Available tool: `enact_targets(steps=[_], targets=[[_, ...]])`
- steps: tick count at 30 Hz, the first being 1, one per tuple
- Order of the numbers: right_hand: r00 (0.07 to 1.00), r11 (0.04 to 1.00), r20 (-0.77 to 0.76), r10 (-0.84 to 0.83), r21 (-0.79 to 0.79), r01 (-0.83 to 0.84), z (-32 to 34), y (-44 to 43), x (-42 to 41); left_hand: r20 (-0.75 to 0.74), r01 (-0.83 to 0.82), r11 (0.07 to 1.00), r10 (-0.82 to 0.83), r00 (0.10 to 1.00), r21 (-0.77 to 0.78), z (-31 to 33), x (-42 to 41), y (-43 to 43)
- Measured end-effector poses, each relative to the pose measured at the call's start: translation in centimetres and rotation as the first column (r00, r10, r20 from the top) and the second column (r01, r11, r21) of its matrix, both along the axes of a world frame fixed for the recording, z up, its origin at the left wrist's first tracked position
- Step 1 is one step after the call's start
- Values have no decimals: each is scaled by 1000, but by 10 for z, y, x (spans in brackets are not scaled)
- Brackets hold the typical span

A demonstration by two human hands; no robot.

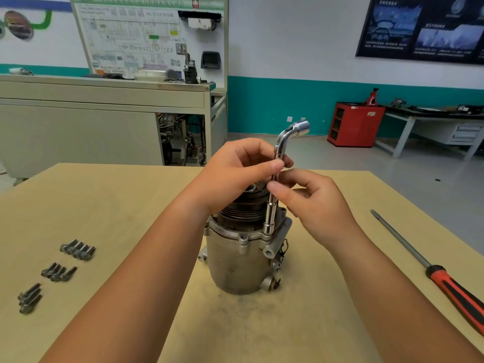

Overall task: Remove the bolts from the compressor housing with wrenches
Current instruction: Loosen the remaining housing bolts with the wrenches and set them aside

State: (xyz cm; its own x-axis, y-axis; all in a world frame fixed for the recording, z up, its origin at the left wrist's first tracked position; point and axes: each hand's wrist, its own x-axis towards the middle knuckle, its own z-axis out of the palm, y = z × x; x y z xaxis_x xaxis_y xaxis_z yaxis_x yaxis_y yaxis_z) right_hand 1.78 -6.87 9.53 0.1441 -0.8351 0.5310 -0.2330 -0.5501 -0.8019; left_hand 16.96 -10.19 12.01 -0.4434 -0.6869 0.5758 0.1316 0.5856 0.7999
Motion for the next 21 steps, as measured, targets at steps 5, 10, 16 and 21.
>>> enact_targets(steps=[5, 10, 16, 21], targets=[[995, 995, 8, -103, -15, 103, 3, -1, 4, -35, 2, 1000, -2, 999, 1, -1, 1, -3], [991, 989, 2, -130, -70, 130, 4, -3, 5, -12, 11, 1000, -11, 1000, -4, -1, 1, -2], [997, 1000, -72, -7, -30, 4, 7, 1, 1, -25, 40, 997, -39, 999, 60, -2, 4, -2], [999, 1000, -25, -23, 4, 23, 4, 2, 2, 17, -27, 1000, 27, 1000, -2, -1, 1, 0]])
